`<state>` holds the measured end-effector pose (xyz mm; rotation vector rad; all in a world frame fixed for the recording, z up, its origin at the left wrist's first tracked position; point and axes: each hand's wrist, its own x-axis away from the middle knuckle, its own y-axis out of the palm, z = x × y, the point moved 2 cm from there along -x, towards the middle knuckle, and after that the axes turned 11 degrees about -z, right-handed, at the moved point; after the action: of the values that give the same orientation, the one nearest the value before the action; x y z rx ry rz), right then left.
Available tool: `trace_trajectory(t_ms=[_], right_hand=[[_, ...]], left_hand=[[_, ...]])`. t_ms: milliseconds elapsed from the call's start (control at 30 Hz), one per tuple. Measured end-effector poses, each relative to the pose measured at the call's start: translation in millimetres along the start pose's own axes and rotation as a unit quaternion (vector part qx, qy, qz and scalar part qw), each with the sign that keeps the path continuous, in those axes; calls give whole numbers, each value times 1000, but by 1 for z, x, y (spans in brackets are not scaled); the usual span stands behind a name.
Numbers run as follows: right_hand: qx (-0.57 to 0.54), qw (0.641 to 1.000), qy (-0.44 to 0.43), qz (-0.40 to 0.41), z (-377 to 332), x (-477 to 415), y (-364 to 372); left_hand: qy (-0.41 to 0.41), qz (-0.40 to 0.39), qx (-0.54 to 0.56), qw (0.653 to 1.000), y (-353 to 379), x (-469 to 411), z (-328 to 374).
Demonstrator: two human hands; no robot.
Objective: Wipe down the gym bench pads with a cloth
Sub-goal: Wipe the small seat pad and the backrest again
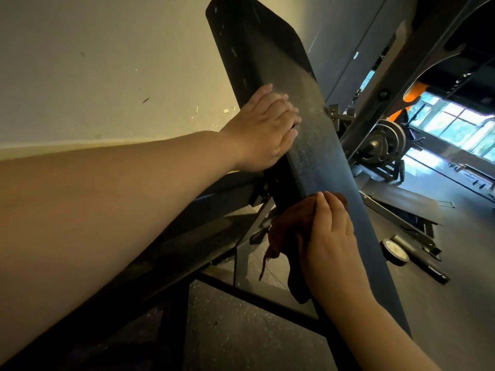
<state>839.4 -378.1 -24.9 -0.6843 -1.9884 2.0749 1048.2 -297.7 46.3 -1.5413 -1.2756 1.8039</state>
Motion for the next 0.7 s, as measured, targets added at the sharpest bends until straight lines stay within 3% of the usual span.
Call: trace_trajectory(t_ms=[167,233,333,533,700], right_hand=[[-27,997,31,63,-45,-57,-15],[-49,996,3,76,-46,-61,-18],[-113,991,-44,53,-21,-37,-14],[-195,980,34,-14,0,-7,-2],[-154,984,-26,88,-37,-62,-20]], left_hand=[[-29,-18,-8,999,-5,-1,5],[-29,-35,-5,999,-9,0,6],[-21,-39,-12,999,-11,2,8],[-29,7,8,1000,-5,1,9],[-17,-7,18,1000,-7,-1,5]])
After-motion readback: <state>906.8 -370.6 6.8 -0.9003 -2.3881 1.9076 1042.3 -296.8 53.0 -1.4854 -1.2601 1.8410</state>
